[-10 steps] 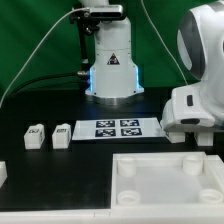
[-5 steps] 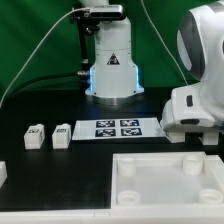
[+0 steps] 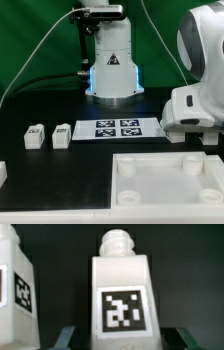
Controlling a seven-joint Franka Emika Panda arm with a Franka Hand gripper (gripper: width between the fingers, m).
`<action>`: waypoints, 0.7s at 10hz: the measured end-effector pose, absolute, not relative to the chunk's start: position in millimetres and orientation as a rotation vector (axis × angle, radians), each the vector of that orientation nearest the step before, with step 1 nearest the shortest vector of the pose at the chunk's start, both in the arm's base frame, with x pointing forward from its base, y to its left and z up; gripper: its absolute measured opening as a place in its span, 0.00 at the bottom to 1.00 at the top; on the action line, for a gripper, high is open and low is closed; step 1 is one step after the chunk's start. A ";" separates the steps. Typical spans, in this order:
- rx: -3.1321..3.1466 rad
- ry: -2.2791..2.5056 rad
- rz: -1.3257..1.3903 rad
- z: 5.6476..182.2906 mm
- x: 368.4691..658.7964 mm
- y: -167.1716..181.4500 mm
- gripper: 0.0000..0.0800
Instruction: Assemble one leg
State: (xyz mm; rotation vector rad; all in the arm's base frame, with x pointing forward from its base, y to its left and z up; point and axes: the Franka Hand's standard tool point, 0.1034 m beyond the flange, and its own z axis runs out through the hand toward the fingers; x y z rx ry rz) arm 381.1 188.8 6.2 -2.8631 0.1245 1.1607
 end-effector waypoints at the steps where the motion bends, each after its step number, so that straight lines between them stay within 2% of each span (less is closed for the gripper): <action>1: -2.863 0.125 1.161 6.2 381.1 188.8 0.36; 3: -2.863 0.125 1.159 6.5 382.1 188.5 0.36; 4: -2.861 0.068 1.139 15.7 392.7 182.8 0.36; 6: -2.845 -0.029 1.081 55.2 426.0 160.9 0.37; 7: -2.862 -0.042 0.984 69.2 447.0 152.5 0.37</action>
Offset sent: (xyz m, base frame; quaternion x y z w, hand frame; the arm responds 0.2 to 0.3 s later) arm 0.0398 -0.0295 0.0364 -0.0389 0.0220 -0.0764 0.9961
